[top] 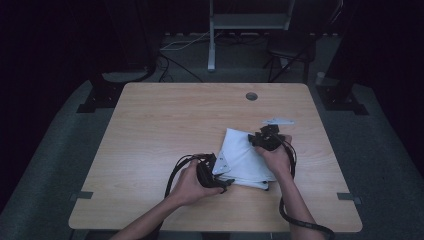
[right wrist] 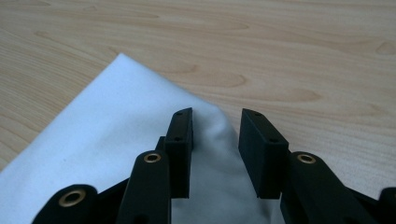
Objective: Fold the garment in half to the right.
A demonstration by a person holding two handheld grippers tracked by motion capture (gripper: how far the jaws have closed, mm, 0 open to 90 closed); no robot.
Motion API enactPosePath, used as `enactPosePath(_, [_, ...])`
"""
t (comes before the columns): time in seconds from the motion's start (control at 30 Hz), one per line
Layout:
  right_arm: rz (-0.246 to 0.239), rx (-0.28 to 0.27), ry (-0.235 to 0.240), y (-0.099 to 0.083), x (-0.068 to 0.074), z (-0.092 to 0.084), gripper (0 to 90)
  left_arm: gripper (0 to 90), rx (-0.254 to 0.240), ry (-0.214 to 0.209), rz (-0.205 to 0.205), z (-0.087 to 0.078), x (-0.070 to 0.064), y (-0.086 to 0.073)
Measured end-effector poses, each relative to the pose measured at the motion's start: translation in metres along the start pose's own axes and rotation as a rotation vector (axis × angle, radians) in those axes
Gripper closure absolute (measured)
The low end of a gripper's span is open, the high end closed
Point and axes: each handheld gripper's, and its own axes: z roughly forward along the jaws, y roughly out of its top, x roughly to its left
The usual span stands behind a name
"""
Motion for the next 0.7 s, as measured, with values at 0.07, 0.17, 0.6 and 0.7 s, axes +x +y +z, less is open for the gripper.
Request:
enactPosePath(0.07, [-0.001, 0.005, 0.0, -0.002, 0.0, 0.001, 64.7, 39.2, 0.001, 0.0, -0.001, 0.0, 0.0, 0.0])
enactPosePath(0.17, [-0.002, 0.006, -0.004, -0.003, -0.001, 0.002, 64.4, 39.2, 0.004, 0.003, -0.002, 0.001, -0.001, -0.001])
enactPosePath(0.6, [-0.02, -0.015, -0.009, -0.009, 0.0, -0.017, 43.7, 39.0, -0.01, 0.005, -0.026, 0.001, -0.002, -0.004])
enactPosePath(0.7, [-0.017, -0.022, -0.002, -0.016, -0.002, -0.029, 42.4, 39.0, -0.019, 0.012, -0.034, 0.001, -0.003, -0.006])
